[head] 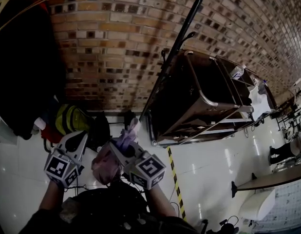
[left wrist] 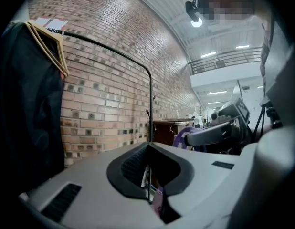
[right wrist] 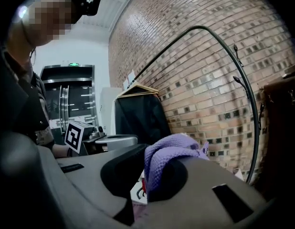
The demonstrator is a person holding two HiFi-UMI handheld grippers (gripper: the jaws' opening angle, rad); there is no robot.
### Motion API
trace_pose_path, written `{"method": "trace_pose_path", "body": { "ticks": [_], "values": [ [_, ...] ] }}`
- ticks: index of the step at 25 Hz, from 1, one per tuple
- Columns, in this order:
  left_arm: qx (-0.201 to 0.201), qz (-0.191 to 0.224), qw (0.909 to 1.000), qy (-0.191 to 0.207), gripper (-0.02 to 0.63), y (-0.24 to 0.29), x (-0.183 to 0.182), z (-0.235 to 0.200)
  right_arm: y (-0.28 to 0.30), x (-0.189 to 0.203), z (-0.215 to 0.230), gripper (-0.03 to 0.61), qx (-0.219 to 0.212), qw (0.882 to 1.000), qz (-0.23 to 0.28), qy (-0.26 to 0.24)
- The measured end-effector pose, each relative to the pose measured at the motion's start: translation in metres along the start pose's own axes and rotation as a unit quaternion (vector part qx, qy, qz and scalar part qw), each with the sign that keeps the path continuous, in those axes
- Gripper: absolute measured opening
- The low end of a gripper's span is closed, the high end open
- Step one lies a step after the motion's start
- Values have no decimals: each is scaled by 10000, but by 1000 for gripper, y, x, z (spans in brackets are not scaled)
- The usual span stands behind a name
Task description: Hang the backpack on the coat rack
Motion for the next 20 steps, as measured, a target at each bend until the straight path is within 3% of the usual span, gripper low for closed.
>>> {"method": "trace_pose_path", "body": {
  "ticks": [4, 15, 20],
  "values": [
    [-58, -234, 9997, -15, 31, 38, -14, -9, 10, -23, 42, 17, -74, 9999, -34, -65],
    [-222, 86, 9997, 23, 31, 134, -36, -40, 56, -55, 129, 17, -493, 9983, -241, -204],
    [-231, -19, 9997, 74, 31, 161, -45, -60, 72, -74, 154, 15, -511, 9982, -203, -233]
  ]
}}
Point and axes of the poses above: the fingertips, and each gripper's own axes: y forward along the fingers, z to its right, x out of its underside, the point moved 6 cm from there along -y, backward along the fingers, and after that the axes turned 14 degrees about x, right-handed, at the moved point
